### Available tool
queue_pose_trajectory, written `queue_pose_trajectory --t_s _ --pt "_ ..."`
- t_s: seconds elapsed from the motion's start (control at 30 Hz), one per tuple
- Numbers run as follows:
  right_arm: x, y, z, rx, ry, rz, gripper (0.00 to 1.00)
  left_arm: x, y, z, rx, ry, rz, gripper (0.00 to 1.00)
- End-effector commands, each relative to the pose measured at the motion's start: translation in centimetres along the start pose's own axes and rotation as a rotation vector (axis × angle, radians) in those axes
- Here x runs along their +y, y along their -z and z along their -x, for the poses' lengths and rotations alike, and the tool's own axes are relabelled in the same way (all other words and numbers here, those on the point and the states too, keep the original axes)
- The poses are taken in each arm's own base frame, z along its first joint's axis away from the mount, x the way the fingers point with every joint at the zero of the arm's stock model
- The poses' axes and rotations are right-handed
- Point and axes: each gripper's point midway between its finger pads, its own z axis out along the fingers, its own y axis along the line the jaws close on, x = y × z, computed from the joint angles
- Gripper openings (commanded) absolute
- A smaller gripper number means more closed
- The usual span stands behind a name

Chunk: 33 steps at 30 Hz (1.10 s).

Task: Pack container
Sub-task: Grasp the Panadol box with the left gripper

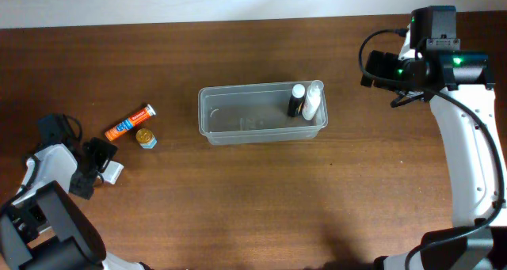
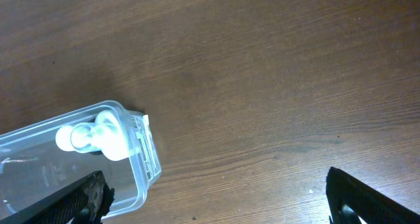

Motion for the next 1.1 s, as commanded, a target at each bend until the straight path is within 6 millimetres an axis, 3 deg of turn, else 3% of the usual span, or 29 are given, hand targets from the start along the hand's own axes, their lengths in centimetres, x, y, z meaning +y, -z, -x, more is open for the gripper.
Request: queue_pose_trajectory --t_s 0.0,0.13,0.63,0.9,1.07 --pt "0.1 0.1 0.1 -0.002 -0.009 0.005 0.98 0.5 -0.3 0.0 -0.001 -0.052 0.018 0.84" --pt "0.1 0.1 0.1 -0.002 -0.009 0.005 0.98 0.5 -0.3 0.0 0.001 -0.059 0.018 0.73" --pt "0.1 0.1 0.1 -0.002 -0.009 0.004 0.98 1.0 -0.5 -1.0 0.044 -0.075 0.04 0.74" --pt "0.1 0.1 0.1 -0.002 -0.009 0.005 0.98 2.0 -2.1 -2.3 0.114 -0.084 0.085 0.73" --pt "0.1 0.1 0.1 -0.002 -0.009 0.005 0.98 0.8 -2.5 -0.5 0.04 -0.188 0.039 0.73"
